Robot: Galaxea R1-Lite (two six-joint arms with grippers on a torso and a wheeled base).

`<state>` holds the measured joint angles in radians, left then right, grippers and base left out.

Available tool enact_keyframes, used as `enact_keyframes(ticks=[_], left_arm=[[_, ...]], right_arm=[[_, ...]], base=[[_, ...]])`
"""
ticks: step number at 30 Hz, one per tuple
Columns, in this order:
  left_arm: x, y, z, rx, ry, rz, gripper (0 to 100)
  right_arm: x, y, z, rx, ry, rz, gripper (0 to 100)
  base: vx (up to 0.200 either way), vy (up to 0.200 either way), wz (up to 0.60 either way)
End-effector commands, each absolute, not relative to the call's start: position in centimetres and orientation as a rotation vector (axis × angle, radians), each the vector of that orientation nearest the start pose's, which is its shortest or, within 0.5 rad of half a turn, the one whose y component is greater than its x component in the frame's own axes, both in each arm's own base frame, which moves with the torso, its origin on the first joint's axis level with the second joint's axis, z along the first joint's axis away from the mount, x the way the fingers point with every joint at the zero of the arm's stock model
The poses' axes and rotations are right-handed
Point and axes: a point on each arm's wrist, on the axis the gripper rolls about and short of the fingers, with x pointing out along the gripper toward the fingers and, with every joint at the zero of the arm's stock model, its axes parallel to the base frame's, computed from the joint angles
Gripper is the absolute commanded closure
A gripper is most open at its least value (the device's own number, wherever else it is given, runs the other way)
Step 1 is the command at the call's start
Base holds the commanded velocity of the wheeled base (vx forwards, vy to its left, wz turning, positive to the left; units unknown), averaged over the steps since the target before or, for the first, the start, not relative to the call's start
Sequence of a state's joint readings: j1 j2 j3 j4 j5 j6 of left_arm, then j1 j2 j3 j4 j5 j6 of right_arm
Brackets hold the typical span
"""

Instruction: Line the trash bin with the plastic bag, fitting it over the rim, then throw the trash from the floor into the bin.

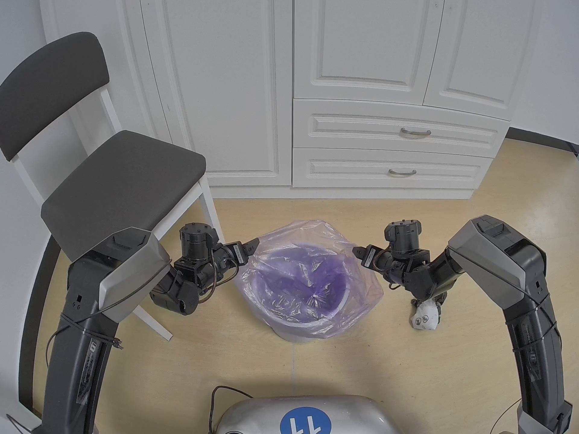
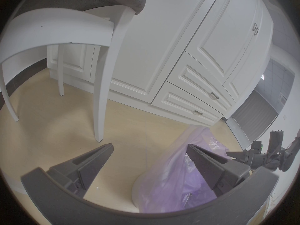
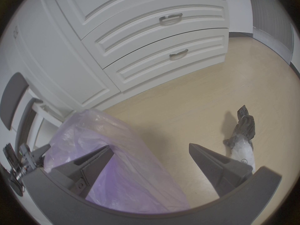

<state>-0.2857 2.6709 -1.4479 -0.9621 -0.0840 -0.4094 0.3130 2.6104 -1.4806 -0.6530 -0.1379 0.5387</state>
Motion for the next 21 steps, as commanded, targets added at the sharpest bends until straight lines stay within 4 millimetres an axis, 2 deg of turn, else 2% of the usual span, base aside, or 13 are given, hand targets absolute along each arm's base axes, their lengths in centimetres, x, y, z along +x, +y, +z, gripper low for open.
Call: enact_keyframes(ticks=[1, 11, 21], left_arm=[[48.2, -14.4, -4.0, -0.377, 0.328, -0.295, 0], [49.7, -14.7, -4.6, -0.367, 0.312, -0.209, 0], [49.7, -14.4, -5.1, -0.362, 0.34, -0.192, 0]], right_arm=[[47.8, 15.1, -3.1, 0.459, 0.475, 0.041, 0], [49.0, 14.9, -4.3, 0.488, 0.466, 0.026, 0], [49.7, 15.1, -6.0, 0.486, 0.464, 0.019, 0]], base=[[0.0, 0.0, 0.0], [0.0, 0.0, 0.0], [0.0, 0.0, 0.0]])
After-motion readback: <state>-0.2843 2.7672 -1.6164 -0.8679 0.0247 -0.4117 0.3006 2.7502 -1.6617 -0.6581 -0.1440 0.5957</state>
